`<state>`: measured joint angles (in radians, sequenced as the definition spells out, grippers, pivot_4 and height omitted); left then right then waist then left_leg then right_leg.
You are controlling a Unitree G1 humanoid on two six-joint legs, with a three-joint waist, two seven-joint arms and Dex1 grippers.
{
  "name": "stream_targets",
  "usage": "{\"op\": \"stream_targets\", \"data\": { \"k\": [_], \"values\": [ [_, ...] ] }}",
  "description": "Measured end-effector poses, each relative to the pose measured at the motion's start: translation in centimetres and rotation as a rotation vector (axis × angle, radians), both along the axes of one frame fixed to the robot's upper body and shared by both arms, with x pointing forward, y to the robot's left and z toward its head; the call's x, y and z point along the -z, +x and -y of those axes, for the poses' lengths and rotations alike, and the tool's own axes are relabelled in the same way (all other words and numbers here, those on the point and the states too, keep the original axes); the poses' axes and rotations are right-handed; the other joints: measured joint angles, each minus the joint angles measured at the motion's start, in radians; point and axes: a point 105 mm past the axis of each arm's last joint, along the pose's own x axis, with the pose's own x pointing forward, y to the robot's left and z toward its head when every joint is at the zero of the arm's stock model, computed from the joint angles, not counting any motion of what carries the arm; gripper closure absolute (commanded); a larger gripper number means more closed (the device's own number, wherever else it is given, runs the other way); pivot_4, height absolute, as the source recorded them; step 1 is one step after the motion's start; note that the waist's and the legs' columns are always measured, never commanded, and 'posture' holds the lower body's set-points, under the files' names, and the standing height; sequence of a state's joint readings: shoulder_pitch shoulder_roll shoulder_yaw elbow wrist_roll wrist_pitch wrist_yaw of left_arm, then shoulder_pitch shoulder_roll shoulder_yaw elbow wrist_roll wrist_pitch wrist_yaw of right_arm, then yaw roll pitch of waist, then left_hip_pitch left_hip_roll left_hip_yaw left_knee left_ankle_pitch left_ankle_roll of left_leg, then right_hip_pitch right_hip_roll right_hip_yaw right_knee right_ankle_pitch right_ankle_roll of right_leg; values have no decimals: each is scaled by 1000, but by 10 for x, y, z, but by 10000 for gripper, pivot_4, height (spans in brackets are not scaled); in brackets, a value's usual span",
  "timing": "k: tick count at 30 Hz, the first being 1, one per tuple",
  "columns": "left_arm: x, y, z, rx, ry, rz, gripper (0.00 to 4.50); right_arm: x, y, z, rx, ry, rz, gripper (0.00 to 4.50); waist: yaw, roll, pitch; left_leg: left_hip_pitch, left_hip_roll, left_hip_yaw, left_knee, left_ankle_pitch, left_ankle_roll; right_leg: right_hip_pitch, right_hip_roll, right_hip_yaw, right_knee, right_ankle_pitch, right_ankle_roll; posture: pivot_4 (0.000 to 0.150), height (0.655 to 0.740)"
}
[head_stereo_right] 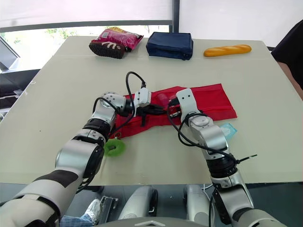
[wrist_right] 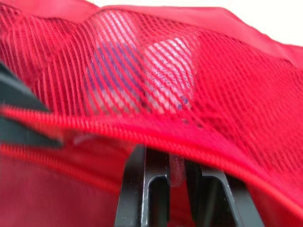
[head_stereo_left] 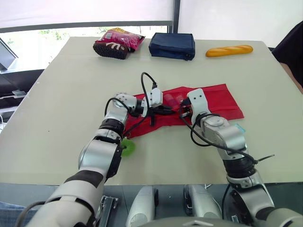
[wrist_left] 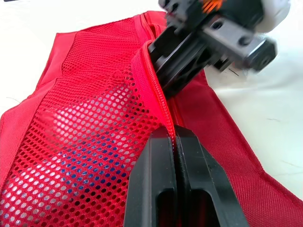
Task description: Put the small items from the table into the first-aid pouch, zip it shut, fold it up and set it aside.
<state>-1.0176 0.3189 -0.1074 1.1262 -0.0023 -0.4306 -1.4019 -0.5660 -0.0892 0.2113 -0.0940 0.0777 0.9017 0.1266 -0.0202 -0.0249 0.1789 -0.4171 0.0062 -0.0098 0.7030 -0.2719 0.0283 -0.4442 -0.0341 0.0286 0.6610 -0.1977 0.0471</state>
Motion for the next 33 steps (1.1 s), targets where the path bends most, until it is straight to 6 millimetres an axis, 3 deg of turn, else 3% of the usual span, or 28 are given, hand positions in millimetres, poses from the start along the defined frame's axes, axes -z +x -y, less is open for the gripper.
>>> {"op": "stream_targets", "data": {
  "k": [7, 9, 10, 15, 17, 27, 29, 33],
  "values": [
    [0, -1, 0, 13, 3, 5, 45000, -2, 6, -12, -23, 54, 71, 44793, -3, 0, 0, 0, 0, 0, 0, 0, 0, 0, 0, 0, 0, 0, 0, 1500, 7105],
    [-1, -1, 0, 13, 3, 7, 45000, -4, 6, -14, -38, 64, 83, 35830, -3, 0, 0, 0, 0, 0, 0, 0, 0, 0, 0, 0, 0, 0, 0, 1500, 7105],
    [-1, -1, 0, 13, 3, 7, 45000, -4, 5, -14, -46, 63, 85, 34178, -3, 0, 0, 0, 0, 0, 0, 0, 0, 0, 0, 0, 0, 0, 0, 1500, 7105],
    [0, -1, -1, 14, 8, 5, 45000, 10, -11, -3, -88, 48, 49, 9361, -2, 0, 0, 0, 0, 0, 0, 0, 0, 0, 0, 0, 0, 0, 0, 1500, 7105],
    [1, -2, -1, 17, 9, 2, 45000, 10, -14, 1, -92, 40, 42, 1697, -2, 0, 0, 0, 0, 0, 0, 0, 0, 0, 0, 0, 0, 0, 0, 1500, 7105],
    [2, 0, -4, -2, 10, -9, 45000, -13, -68, 7, -303, 64, 58, 659, 2, 0, 0, 0, 0, -1, 0, 0, 0, 0, 0, 0, 0, 0, 0, 1500, 7105],
    [1, 1, -3, -2, 10, -5, 45000, -22, -80, 14, -338, 82, 93, 659, 4, 0, 0, 0, 0, -1, 0, 0, 0, 0, 0, 0, 0, 0, 0, 1500, 7105],
    [1, 2, -5, -14, 15, -3, 45000, -40, -104, 47, -336, 82, 188, 659, 7, 0, 0, 0, 0, 0, 0, 0, 0, 0, 0, 0, -1, -2, 3, 1500, 7105]
  ]
}}
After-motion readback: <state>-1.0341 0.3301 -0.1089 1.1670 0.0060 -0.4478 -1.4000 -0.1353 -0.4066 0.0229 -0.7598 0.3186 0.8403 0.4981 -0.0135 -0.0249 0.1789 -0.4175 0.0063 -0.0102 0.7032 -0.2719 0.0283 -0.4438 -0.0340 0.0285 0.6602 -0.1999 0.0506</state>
